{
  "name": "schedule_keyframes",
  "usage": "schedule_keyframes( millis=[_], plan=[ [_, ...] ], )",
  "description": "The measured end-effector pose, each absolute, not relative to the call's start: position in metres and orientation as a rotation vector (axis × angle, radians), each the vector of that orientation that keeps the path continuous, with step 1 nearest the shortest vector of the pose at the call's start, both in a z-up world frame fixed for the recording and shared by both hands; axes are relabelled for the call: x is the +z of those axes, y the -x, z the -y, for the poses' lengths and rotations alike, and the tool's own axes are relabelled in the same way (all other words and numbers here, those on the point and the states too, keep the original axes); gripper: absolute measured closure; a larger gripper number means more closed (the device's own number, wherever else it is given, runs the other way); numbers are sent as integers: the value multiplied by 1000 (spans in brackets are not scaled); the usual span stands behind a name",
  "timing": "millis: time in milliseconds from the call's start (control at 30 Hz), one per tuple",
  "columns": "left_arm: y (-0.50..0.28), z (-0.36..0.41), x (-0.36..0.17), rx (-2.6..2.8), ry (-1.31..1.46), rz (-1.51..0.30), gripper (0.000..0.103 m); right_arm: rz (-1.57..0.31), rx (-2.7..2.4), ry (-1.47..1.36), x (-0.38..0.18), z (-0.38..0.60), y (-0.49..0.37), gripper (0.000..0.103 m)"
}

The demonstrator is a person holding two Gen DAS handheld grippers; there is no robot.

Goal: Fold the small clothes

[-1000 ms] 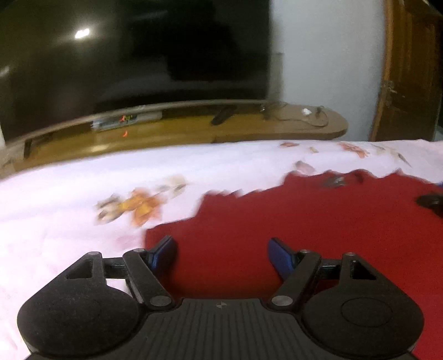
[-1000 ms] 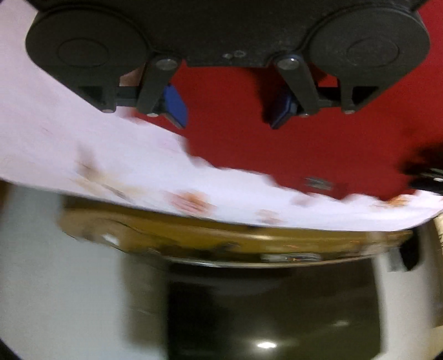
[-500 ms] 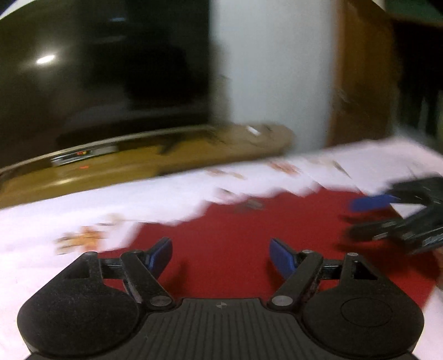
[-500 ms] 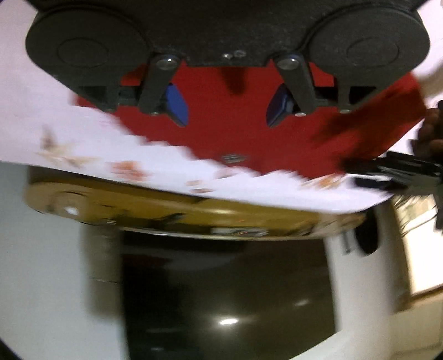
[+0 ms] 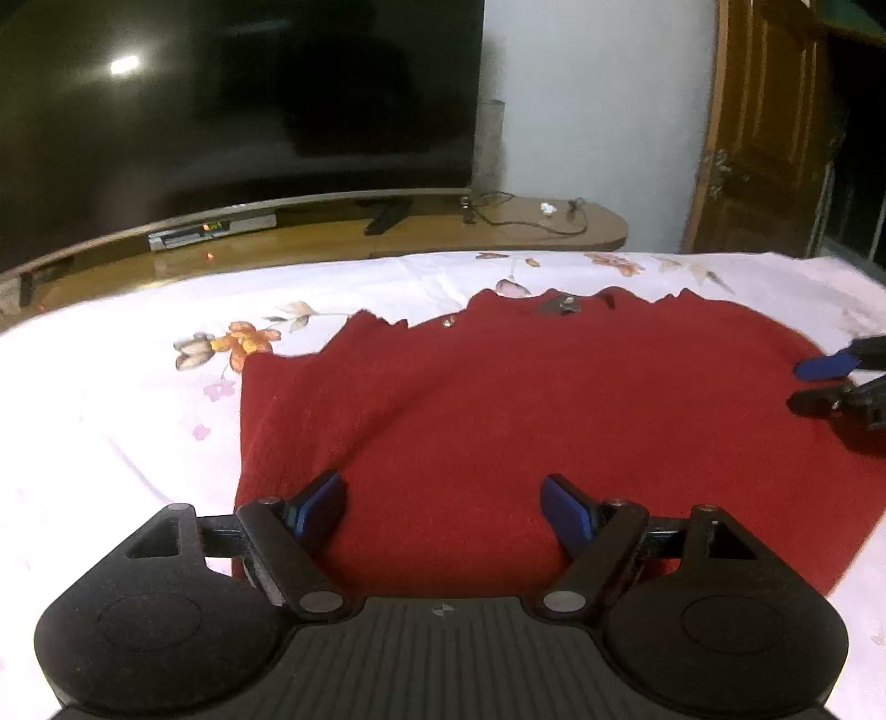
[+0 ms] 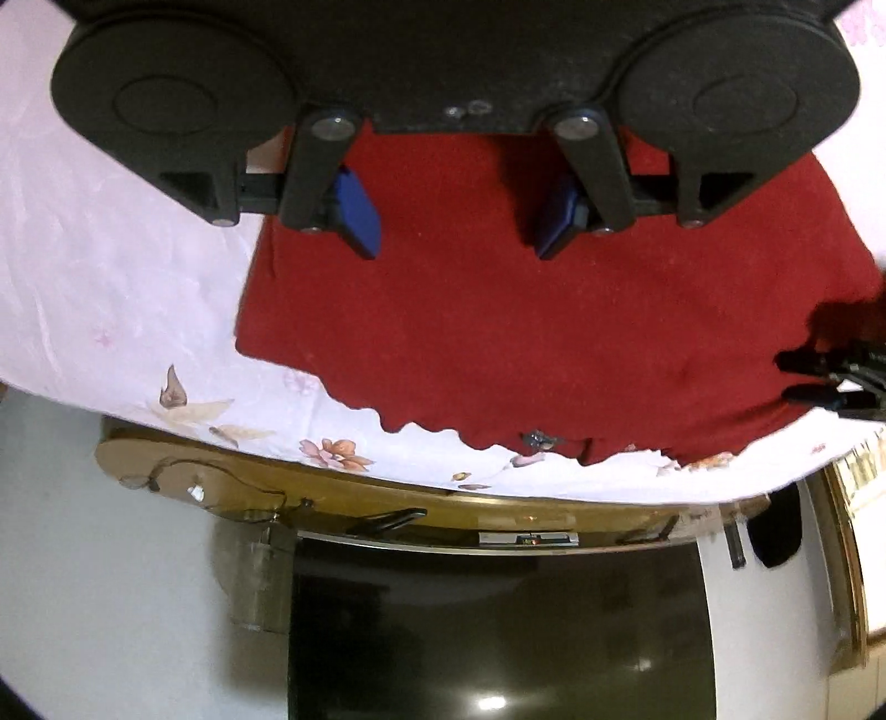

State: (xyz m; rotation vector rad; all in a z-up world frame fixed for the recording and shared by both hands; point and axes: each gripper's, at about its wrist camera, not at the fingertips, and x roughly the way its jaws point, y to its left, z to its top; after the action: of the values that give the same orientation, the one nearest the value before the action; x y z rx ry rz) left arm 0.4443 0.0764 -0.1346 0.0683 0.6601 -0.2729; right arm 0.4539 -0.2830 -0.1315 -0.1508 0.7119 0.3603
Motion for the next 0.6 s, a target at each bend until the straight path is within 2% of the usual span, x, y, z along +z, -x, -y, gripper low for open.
schedule_keyframes(
  millis=[200,367,600],
  plan=[
    [-418,-32,-108,-339,-84,-625,24,-626,397,112,-102,240,-422,44],
    [-407,7,-129,-284,-151,-707,24,-685,444,159,-121,191,-396,45],
    [-401,12,-134,-252,-151,-694,23,-736,388,164,-135,183,-397,42]
  ],
)
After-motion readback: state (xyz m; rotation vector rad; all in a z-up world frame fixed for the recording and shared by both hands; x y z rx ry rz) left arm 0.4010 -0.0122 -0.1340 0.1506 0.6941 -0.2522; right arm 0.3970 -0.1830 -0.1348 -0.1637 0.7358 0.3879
